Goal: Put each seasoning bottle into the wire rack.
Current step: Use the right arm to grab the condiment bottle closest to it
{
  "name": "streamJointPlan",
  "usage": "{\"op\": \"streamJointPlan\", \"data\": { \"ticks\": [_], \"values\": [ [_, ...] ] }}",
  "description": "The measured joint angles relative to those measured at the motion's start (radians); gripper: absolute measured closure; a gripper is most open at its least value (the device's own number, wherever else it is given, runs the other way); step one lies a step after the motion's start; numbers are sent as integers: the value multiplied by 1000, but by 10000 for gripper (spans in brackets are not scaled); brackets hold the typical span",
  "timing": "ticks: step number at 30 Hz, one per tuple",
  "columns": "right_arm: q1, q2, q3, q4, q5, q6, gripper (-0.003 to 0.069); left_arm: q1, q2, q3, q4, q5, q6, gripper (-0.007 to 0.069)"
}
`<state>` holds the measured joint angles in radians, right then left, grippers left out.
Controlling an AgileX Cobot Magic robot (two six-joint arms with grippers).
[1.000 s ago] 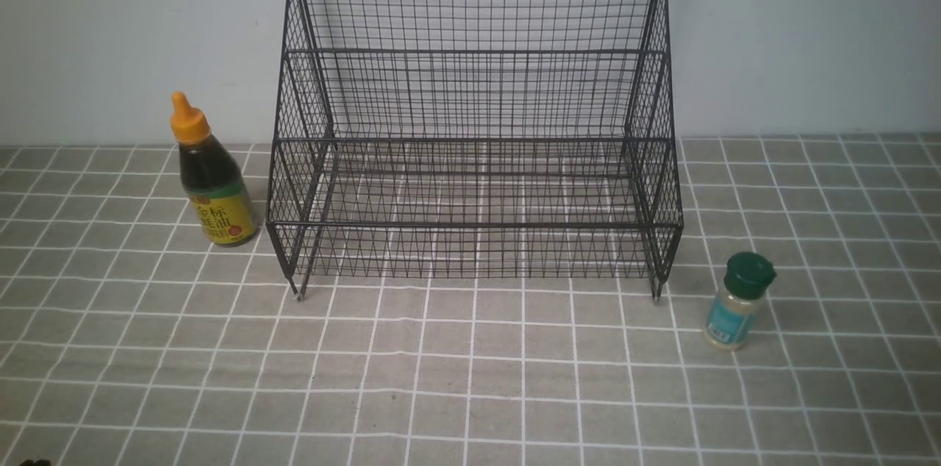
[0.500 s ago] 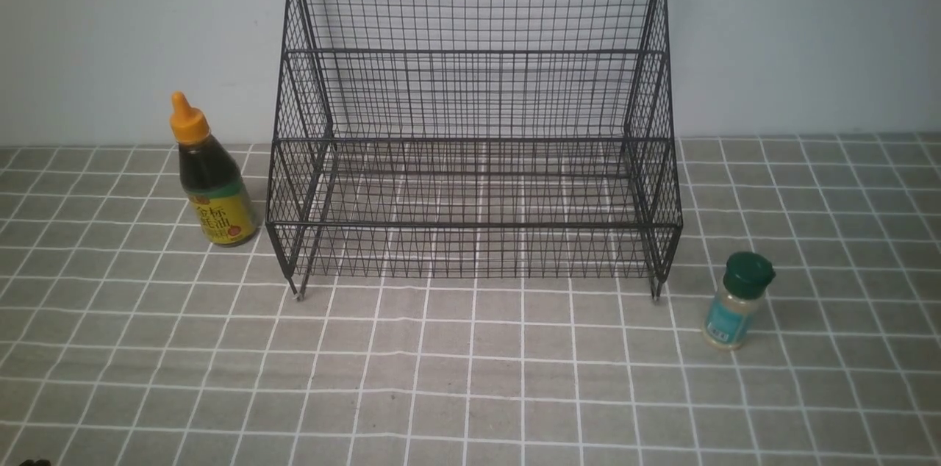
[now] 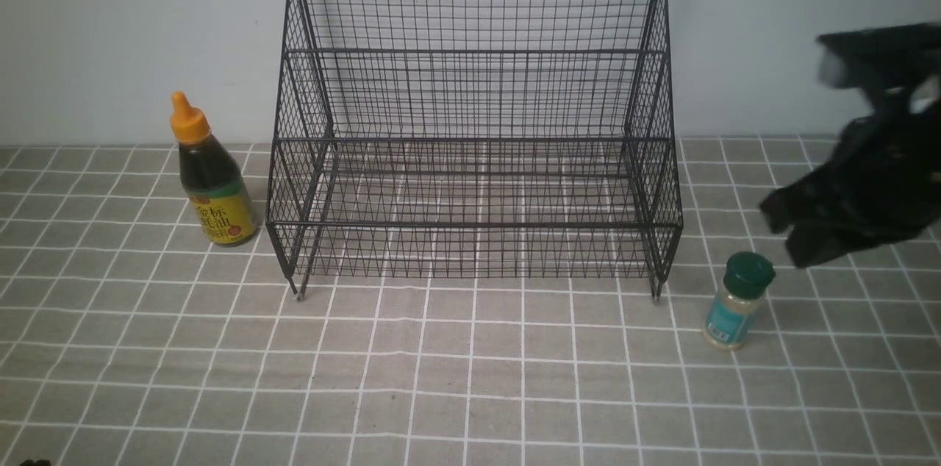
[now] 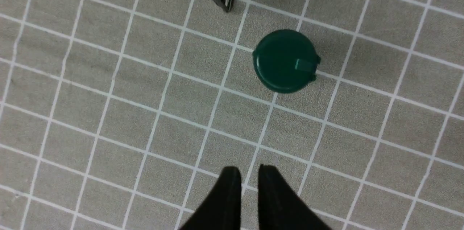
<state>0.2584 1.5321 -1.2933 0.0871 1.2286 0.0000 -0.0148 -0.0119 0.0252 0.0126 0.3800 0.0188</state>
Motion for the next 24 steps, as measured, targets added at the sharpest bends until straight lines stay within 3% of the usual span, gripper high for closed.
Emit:
{"op": "streamJointPlan", "data": {
  "ticks": [1, 4, 7, 10, 14, 17, 19, 22, 24],
  "values": [
    [1, 25, -13, -7, 0, 0, 529, 0, 0, 0, 0, 0, 0, 631],
    [1, 129, -61, -40, -15, 15, 362, 0, 0, 0, 0, 0, 0, 631],
    [1, 169, -75, -43, -35, 18, 276, 0, 0, 0, 0, 0, 0, 631],
    [1, 226, -89, -46, -61, 18, 143, 0, 0, 0, 0, 0, 0, 631],
    [1, 292, -89, -49, -97, 14, 67, 0, 0, 0, 0, 0, 0, 631],
    [1, 336, -89, -55, -122, 13, 72, 0, 0, 0, 0, 0, 0, 631],
    [1, 351, -89, -55, -128, 11, 116, 0, 0, 0, 0, 0, 0, 631],
    [1, 345, -90, -56, -105, 10, 324, 0, 0, 0, 0, 0, 0, 631],
    [1, 315, -90, -60, -63, 10, 310, 0, 0, 0, 0, 0, 0, 631]
  ]
}}
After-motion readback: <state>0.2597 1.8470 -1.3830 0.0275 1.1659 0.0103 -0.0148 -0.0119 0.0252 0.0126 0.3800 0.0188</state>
